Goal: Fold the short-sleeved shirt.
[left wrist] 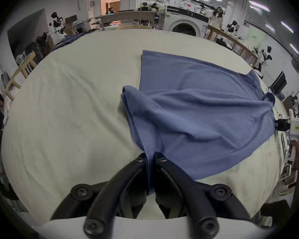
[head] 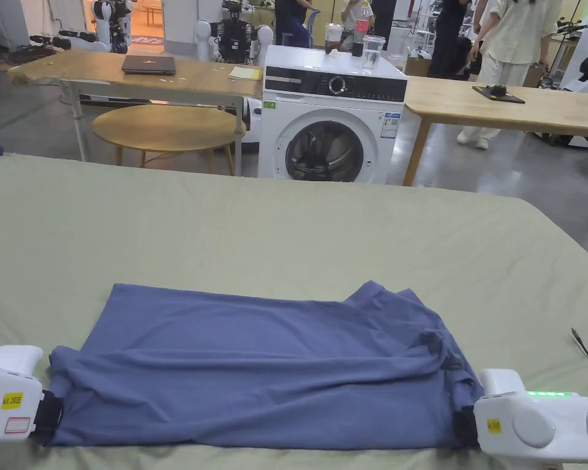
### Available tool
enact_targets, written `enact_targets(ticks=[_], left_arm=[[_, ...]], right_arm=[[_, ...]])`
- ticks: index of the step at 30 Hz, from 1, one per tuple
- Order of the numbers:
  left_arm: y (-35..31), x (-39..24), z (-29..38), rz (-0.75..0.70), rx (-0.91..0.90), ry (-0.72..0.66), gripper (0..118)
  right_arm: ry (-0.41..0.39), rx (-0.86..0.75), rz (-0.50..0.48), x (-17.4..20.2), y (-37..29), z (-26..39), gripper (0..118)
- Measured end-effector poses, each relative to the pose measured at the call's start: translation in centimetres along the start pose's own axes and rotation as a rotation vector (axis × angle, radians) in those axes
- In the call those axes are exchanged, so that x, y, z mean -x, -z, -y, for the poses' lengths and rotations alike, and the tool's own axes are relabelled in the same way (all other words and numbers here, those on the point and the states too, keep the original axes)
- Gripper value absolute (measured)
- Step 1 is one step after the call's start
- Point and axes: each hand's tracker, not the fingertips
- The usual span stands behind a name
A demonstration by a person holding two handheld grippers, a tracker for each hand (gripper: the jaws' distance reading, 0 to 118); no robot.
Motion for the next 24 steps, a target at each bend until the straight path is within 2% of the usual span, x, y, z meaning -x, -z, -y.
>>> enact_targets(ticks=[1, 5, 9, 15, 17, 20, 23, 24], left_arm=[[0.0, 0.0, 0.1, 0.001, -0.001, 0.002, 1], [-0.7, 0.1, 0.2, 0.006, -0.021, -0.007, 1], [-2.9, 0.4, -0.4, 0.031, -0.078, -0.02, 1], [-7.2, 1.3, -0.7, 0.073, -0.146, -0.036, 1], [-8.3, 1.5, 0.2, 0.046, -0.149, -0.023, 1], [-9.8, 2.3, 3.2, 0.065, -0.141, -0.058, 1], [-10.2, 2.5, 6.8, 0.069, -0.117, -0.064, 0], [-10.1, 2.5, 8.3, 0.061, -0.096, -0.067, 0]], right_arm=[[-0.007, -0.009, -0.016, 0.0, -0.2, 0.2, 7], [-0.019, -0.035, -0.012, 0.2, -1.6, 0.6, 5], [-0.027, -0.142, -0.012, 0.6, -5.9, 0.2, 4], [-0.049, -0.205, 0.004, 0.8, -12.0, -0.3, 4], [-0.07, -0.208, 0.038, 1.4, -14.1, 0.8, 4], [-0.064, -0.198, 0.041, 1.3, -16.2, 3.7, 4], [-0.074, -0.156, 0.036, 1.3, -16.9, 7.2, 4], [-0.09, -0.115, 0.062, 1.5, -16.7, 8.6, 4]])
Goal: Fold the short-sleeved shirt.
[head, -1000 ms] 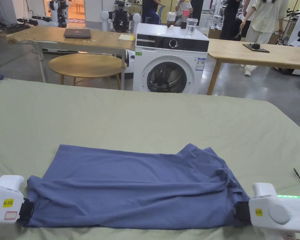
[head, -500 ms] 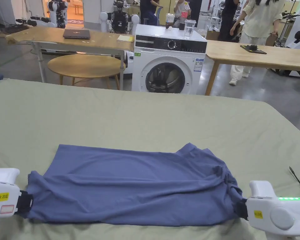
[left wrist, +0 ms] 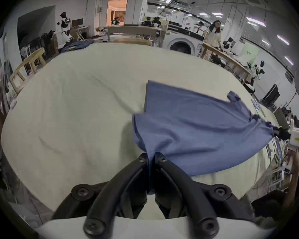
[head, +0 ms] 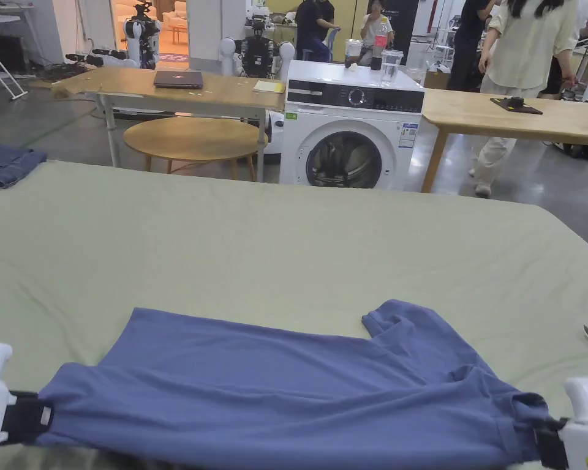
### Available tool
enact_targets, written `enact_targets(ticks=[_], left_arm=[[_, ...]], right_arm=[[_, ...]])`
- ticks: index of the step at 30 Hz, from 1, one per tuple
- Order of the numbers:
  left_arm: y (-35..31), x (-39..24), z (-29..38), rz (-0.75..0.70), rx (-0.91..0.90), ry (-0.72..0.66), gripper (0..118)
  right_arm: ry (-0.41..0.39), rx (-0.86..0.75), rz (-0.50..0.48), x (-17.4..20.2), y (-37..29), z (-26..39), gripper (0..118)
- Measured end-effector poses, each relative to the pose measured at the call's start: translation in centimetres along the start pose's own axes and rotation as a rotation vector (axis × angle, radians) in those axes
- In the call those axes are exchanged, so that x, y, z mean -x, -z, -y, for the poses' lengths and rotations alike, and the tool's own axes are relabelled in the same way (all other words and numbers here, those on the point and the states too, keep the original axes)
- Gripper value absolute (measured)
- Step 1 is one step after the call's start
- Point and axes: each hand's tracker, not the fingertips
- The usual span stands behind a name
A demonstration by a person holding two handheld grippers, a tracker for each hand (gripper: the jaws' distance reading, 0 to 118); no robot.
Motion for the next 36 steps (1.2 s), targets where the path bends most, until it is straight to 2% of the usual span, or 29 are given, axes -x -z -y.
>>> enact_targets(ticks=[3, 6, 14, 15, 16, 17, 18, 19, 21, 25, 29, 30, 31, 33, 34, 35, 36], left_arm=[[0.5, 0.1, 3.7, -0.013, 0.047, -0.006, 0], [1.9, 0.5, 6.2, -0.01, 0.086, -0.026, 0], [3.7, 0.2, 6.1, -0.032, 0.105, -0.012, 0], [3.6, 0.1, 6.0, -0.033, 0.108, -0.009, 0], [3.4, 0.1, 5.7, -0.033, 0.108, -0.008, 0], [3.2, 0.0, 5.5, -0.033, 0.112, -0.016, 2], [2.9, 0.0, 5.1, -0.031, 0.111, -0.024, 16], [2.4, -0.3, 4.6, -0.029, 0.101, -0.025, 28], [1.7, -0.8, 3.6, -0.031, 0.051, -0.006, 39], [-0.1, -2.8, 1.7, -0.013, -0.128, 0.034, 41], [-0.9, -5.3, 0.2, -0.037, -0.343, 0.091, 41], [-1.1, -6.1, -0.1, -0.041, -0.405, 0.11, 41], [-1.2, -6.9, -0.1, -0.049, -0.464, 0.127, 41], [-1.4, -8.3, -0.4, -0.069, -0.55, 0.15, 41], [-1.6, -9.0, -0.5, -0.082, -0.59, 0.158, 41], [-1.4, -9.3, -0.5, -0.088, -0.618, 0.166, 37], [-1.4, -9.7, -0.6, -0.073, -0.65, 0.18, 23]], right_arm=[[-0.014, 0.052, 0.043, 0.4, 0.7, 3.5, 4], [-0.001, 0.087, 0.029, 0.2, 2.4, 6.0, 4], [-0.026, 0.112, 0.06, 0.7, 5.4, 7.5, 6], [-0.036, 0.105, 0.068, 0.9, 5.4, 7.4, 10], [-0.053, 0.098, 0.074, 0.9, 5.1, 7.0, 22], [-0.055, 0.098, 0.077, 0.8, 4.8, 6.7, 39], [-0.054, 0.088, 0.088, 0.8, 4.4, 6.4, 56], [-0.033, 0.043, 0.094, 0.7, 3.7, 6.0, 56], [0.005, -0.045, 0.077, 0.6, 2.1, 4.9, 57], [0.054, -0.221, 0.088, 1.7, -0.2, 2.5, 57], [0.11, -0.435, 0.053, 4.6, -1.5, 0.4, 56], [0.124, -0.493, 0.038, 5.5, -1.8, 0.1, 54], [0.127, -0.536, 0.022, 6.7, -2.0, -0.4, 45], [0.126, -0.599, 0.001, 8.7, -2.1, -1.4, 20], [0.13, -0.634, -0.018, 9.8, -2.2, -1.8, 18], [0.127, -0.644, -0.034, 10.6, -2.2, -2.1, 15], [0.124, -0.659, -0.061, 11.7, -2.3, -2.5, 0]])
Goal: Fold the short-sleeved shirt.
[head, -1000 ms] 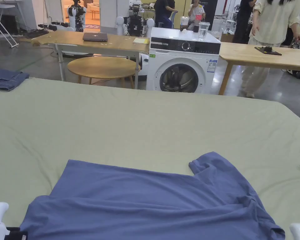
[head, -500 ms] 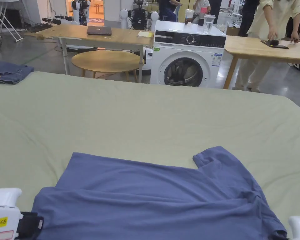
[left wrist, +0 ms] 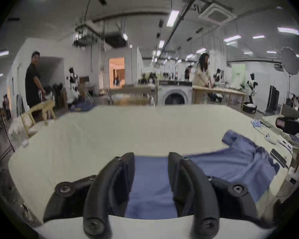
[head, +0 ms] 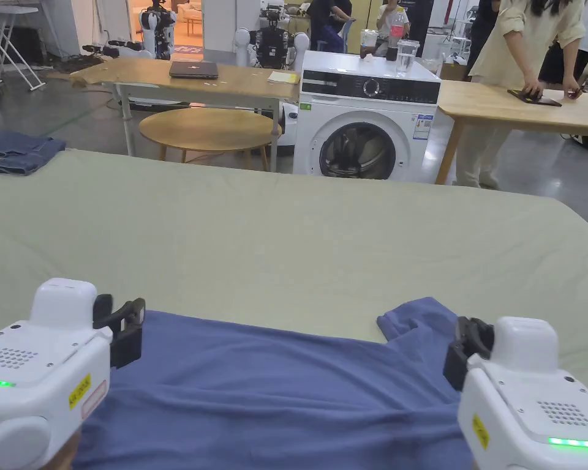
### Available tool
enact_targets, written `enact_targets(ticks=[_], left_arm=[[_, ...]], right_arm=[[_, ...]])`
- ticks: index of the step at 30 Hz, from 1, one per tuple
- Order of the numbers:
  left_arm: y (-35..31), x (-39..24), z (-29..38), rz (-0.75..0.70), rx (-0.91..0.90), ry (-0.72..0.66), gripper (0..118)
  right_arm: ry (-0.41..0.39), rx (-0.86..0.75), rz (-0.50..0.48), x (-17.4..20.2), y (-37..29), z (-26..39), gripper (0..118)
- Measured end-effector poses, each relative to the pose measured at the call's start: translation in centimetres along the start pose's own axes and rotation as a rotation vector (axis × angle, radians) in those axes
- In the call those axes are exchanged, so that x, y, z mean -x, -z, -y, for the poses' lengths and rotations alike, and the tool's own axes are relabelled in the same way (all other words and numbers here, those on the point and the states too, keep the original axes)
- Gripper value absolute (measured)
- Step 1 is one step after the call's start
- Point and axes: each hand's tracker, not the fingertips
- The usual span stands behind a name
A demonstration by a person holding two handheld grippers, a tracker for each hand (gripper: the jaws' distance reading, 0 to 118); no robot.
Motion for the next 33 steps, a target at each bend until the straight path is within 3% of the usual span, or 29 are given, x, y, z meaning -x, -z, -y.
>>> enact_targets(ticks=[1, 2, 9, 19, 23, 26, 27, 33], left_arm=[[-0.1, -0.6, -0.3, -0.003, -0.027, 0.012, 6], [0.0, -1.1, -0.5, -0.02, -0.044, 0.024, 0], [2.2, -0.3, -1.9, -0.015, 0.022, -0.034, 0], [17.1, 8.3, -2.4, 0.109, 0.555, -0.248, 0], [22.3, 9.2, -2.4, 0.099, 0.712, -0.244, 0], [25.3, 9.6, -1.6, 0.139, 0.823, -0.251, 44], [25.9, 9.2, -1.3, 0.139, 0.856, -0.256, 49], [29.8, 8.2, 1.6, 0.099, 0.939, -0.148, 49]], right_arm=[[0.002, -0.018, -0.006, 1.0, 0.3, -0.2, 0], [0.007, -0.035, -0.007, 1.8, 0.4, -0.2, 0], [0.033, -0.008, -0.076, 4.4, 2.0, -0.1, 0], [0.027, 0.104, -0.075, 3.2, 4.9, 1.8, 0], [0.02, 0.154, -0.054, 1.9, 6.2, 2.6, 0], [0.019, 0.187, -0.031, 0.7, 6.8, 3.1, 0], [0.017, 0.198, -0.022, 0.3, 7.0, 3.3, 0], [0.014, 0.246, 0.02, -1.5, 7.7, 4.1, 0]])
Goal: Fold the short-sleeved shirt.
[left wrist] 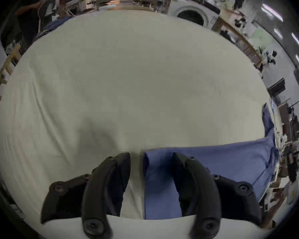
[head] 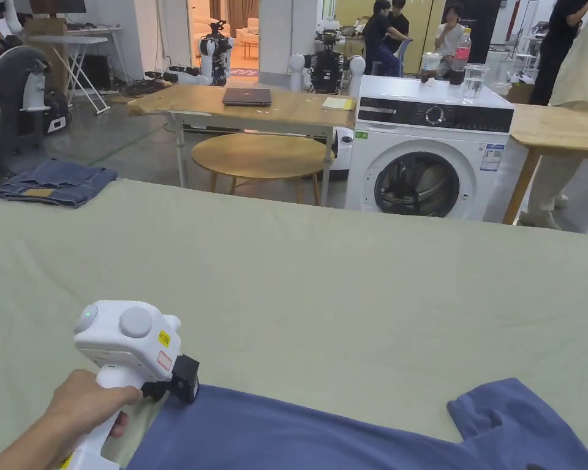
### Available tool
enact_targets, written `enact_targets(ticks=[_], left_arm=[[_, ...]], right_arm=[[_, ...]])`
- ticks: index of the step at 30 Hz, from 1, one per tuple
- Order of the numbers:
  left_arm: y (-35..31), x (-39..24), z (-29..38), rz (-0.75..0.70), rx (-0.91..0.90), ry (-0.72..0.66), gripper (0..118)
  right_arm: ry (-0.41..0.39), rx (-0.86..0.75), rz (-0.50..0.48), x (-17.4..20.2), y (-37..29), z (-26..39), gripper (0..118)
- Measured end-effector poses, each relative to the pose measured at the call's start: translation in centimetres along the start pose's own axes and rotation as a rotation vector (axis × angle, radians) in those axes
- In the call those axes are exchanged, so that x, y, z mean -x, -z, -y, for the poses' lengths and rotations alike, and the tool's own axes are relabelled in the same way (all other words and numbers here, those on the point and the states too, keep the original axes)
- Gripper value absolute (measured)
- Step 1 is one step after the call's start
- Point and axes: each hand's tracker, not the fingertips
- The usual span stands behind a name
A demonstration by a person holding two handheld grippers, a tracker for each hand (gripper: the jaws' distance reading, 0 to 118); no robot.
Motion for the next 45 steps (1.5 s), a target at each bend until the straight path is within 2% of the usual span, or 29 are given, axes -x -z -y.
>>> enact_targets(ticks=[2, 5, 6, 7, 11, 12, 15, 16, 17, 18, 24, 27, 30, 33, 34, 35, 36, 37, 41, 45], left_arm=[[-0.5, -0.8, 0.5, -0.057, -0.058, 0.019, 43], [-0.2, -1.8, 1.1, -0.086, -0.084, 0.07, 21], [-0.3, -1.8, 1.4, -0.087, -0.099, 0.083, 3], [-0.5, -1.9, 1.4, -0.085, -0.107, 0.093, 0], [-2.0, -2.5, 3.0, -0.093, -0.164, 0.152, 0], [-2.5, -2.3, 3.2, -0.076, -0.172, 0.133, 0], [-4.2, -1.9, 4.2, -0.029, -0.224, 0.082, 0], [-4.7, -1.9, 4.5, -0.027, -0.236, 0.076, 0], [-5.1, -1.8, 4.8, -0.019, -0.251, 0.072, 0], [-5.7, -1.7, 5.0, -0.014, -0.259, 0.075, 0], [-7.1, -1.6, 5.8, -0.007, -0.286, 0.068, 0], [-7.0, -1.5, 5.9, -0.011, -0.28, 0.076, 0], [-7.0, -1.2, 6.1, -0.007, -0.273, 0.069, 0], [-7.1, -1.1, 6.4, -0.001, -0.271, 0.056, 0], [-7.1, -1.0, 6.4, 0.0, -0.27, 0.053, 0], [-7.1, -1.0, 6.4, 0.0, -0.269, 0.053, 0], [-7.1, -1.0, 6.5, -0.001, -0.27, 0.054, 0], [-7.2, -1.0, 6.5, 0.0, -0.271, 0.052, 0], [-8.0, -0.9, 6.9, 0.011, -0.293, 0.041, 0], [-9.7, -0.9, 8.0, 0.034, -0.325, 0.028, 0]], right_arm=[[-0.001, 0.014, 0.012, -0.5, 0.2, 0.1, 0], [0.005, 0.031, 0.017, -1.0, 0.5, 0.2, 0], [0.005, 0.044, 0.017, -1.3, 0.7, 0.0, 0], [0.008, 0.052, 0.017, -1.6, 0.9, -0.2, 0], [0.053, 0.108, 0.028, -3.5, 2.2, -2.4, 0], [0.051, 0.123, 0.029, -4.2, 2.7, -3.2, 5], [0.006, 0.209, 0.039, -6.5, 5.2, -5.4, 39], [-0.018, 0.256, 0.048, -7.3, 6.6, -6.2, 45], [-0.038, 0.304, 0.044, -7.9, 7.7, -6.7, 45], [-0.033, 0.34, 0.025, -8.8, 9.1, -7.4, 58], [-0.032, 0.495, 0.037, -11.9, 16.5, -8.9, 60], [-0.015, 0.576, 0.004, -12.3, 19.6, -8.6, 60], [-0.063, 0.663, 0.024, -11.9, 22.3, -7.4, 60], [-0.031, 0.672, 0.01, -11.5, 22.5, -6.5, 47], [-0.037, 0.646, 0.019, -11.4, 22.2, -6.5, 38], [-0.045, 0.636, 0.015, -11.3, 22.2, -6.5, 22], [-0.053, 0.633, 0.014, -11.4, 22.2, -6.4, 0], [-0.062, 0.63, 0.012, -11.8, 22.2, -6.5, 0], [-0.008, 0.576, -0.027, -12.6, 19.8, -7.3, 0], [-0.02, 0.451, -0.035, -12.3, 14.9, -8.8, 0]])
